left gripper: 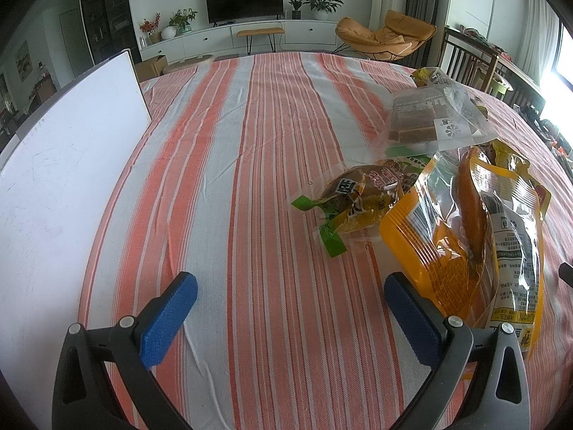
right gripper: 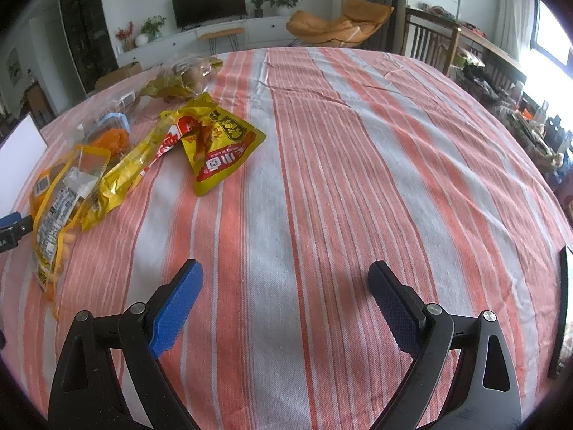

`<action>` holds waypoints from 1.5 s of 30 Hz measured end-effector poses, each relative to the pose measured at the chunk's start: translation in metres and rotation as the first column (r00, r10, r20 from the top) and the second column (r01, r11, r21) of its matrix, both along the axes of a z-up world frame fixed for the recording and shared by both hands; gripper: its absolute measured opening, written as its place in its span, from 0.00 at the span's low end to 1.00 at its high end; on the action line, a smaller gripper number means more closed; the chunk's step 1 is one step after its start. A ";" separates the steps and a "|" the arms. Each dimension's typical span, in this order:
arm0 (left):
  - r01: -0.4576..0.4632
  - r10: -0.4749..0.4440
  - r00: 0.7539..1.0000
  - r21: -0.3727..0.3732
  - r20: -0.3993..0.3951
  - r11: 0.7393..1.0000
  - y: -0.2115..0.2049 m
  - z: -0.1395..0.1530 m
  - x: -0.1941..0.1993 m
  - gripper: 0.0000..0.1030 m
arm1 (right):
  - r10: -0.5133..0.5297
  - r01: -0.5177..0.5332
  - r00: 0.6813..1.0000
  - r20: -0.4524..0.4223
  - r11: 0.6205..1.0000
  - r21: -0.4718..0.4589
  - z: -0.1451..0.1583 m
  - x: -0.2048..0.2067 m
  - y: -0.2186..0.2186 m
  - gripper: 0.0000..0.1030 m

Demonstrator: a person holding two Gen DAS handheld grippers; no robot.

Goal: Organize snacks

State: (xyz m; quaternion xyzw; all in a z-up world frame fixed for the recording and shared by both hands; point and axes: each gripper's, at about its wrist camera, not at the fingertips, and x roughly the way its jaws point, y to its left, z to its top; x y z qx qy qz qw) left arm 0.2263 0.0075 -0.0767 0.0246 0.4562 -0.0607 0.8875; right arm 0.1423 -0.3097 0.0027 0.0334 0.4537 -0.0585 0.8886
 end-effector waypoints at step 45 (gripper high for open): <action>0.156 -0.156 0.987 -0.004 -0.021 0.988 0.014 0.001 -0.051 1.00 | -0.007 0.007 1.000 -0.023 1.000 -0.020 -0.002 0.001 0.001 1.00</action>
